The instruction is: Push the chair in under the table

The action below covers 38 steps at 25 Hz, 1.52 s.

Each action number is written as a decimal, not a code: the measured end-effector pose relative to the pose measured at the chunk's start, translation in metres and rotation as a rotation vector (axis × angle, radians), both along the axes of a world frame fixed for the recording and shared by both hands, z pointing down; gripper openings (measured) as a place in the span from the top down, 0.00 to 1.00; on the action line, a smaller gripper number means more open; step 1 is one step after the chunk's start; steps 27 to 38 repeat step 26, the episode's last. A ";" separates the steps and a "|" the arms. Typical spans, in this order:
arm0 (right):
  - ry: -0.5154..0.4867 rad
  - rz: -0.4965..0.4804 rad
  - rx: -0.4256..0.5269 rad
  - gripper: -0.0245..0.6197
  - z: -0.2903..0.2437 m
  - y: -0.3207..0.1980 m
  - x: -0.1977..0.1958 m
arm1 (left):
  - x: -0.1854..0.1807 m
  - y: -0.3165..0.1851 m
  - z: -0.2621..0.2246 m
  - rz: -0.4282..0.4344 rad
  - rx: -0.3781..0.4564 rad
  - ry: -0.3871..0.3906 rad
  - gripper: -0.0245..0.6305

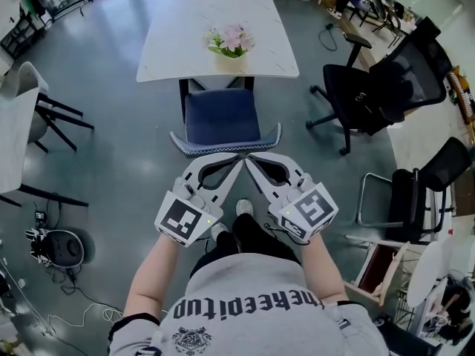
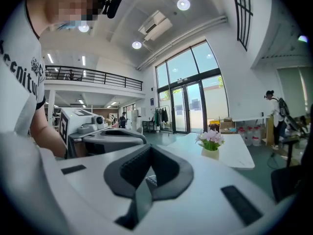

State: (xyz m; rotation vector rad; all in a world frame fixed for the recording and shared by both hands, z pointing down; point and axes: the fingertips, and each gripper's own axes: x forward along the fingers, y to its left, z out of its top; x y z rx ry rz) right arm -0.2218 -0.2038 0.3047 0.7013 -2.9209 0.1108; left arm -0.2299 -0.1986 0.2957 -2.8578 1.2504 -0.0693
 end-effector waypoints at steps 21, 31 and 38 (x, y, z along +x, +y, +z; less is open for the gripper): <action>-0.065 -0.008 0.024 0.95 -0.012 0.036 -0.006 | -0.009 0.030 -0.014 -0.044 0.030 0.032 0.94; -0.060 -0.013 0.026 0.95 -0.014 0.040 -0.009 | -0.012 0.035 -0.017 -0.047 0.039 0.034 0.94; -0.060 -0.013 0.026 0.95 -0.014 0.040 -0.009 | -0.012 0.035 -0.017 -0.047 0.039 0.034 0.94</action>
